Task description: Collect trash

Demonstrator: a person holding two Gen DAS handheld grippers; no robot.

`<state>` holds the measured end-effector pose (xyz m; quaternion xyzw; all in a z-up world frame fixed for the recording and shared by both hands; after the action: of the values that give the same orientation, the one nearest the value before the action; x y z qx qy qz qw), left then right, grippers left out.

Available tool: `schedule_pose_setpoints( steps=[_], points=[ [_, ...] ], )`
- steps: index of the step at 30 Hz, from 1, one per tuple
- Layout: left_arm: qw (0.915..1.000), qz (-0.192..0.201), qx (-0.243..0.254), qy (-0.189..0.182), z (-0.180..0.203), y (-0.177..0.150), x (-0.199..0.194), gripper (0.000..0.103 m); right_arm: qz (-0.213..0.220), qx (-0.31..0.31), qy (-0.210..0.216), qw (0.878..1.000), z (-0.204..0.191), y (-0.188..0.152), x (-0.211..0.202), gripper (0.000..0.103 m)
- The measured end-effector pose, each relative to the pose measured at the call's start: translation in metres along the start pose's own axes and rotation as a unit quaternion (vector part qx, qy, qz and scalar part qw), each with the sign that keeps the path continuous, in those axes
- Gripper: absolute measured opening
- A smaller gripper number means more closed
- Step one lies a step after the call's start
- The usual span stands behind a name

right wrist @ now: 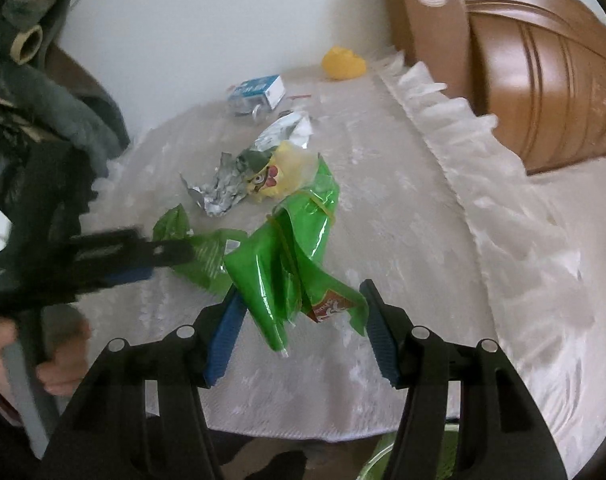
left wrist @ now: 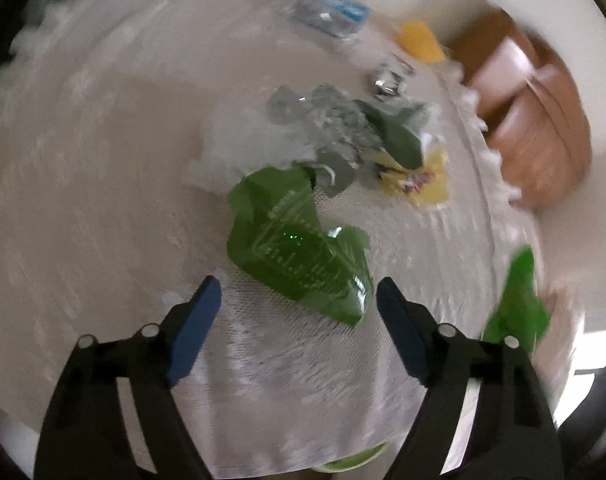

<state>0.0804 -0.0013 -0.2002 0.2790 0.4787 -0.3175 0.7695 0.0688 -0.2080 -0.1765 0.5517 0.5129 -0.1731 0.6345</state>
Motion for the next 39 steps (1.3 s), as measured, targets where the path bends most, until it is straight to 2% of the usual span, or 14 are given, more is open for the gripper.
schedule_pose_setpoints(
  steps=[2, 4, 8, 13, 16, 23, 28, 31, 35, 39],
  points=[
    [0.9996, 0.004, -0.027, -0.002, 0.001, -0.002, 0.004, 0.069, 0.007, 0.012, 0.001, 1.000, 0.001, -0.005, -0.005, 0.059],
    [0.9996, 0.007, -0.027, 0.001, 0.002, -0.004, 0.007, 0.058, 0.013, 0.024, -0.002, 1.000, 0.000, -0.010, -0.009, 0.059],
    [0.9997, 0.008, -0.020, -0.010, 0.005, -0.006, 0.007, 0.049, 0.019, 0.039, -0.009, 0.999, -0.003, -0.013, -0.016, 0.059],
    [0.9995, -0.001, 0.014, -0.027, 0.003, -0.007, -0.004, 0.035, 0.023, 0.046, -0.014, 0.999, -0.010, -0.020, -0.023, 0.059],
    [0.9980, -0.003, 0.055, -0.032, -0.003, -0.010, -0.013, 0.030, 0.017, 0.040, -0.023, 0.999, -0.019, -0.023, -0.023, 0.059],
    [0.9890, 0.001, 0.144, -0.032, -0.035, -0.016, -0.039, 0.029, 0.014, 0.067, -0.032, 0.997, -0.046, -0.026, -0.016, 0.059],
    [0.9863, -0.001, 0.163, -0.026, -0.062, -0.006, -0.053, 0.029, 0.004, 0.069, -0.020, 0.997, -0.070, -0.021, 0.001, 0.059],
    [0.9836, 0.013, 0.179, -0.014, -0.074, 0.003, -0.059, 0.029, -0.001, 0.068, -0.012, 0.998, -0.085, -0.014, 0.010, 0.059],
    [0.9785, 0.025, 0.205, -0.007, -0.079, 0.012, -0.065, 0.029, -0.003, 0.061, -0.014, 0.998, -0.099, -0.006, 0.017, 0.059],
    [0.9692, 0.031, 0.244, -0.012, -0.069, 0.008, -0.071, 0.029, -0.001, 0.067, -0.024, 0.997, -0.102, -0.003, 0.017, 0.059]
  ],
)
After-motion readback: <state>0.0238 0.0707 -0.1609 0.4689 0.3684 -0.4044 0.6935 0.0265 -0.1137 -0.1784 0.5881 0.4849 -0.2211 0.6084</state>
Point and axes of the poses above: each gripper's, at about its wrist camera, not at the fingertips, and x roughly the way its jaws point, z to its right, y to its top, the point moved 2 cm from there along x, roughly the way its jaws point, and after that the axes turned 15 degrees about -x, right-handed, at the moved point
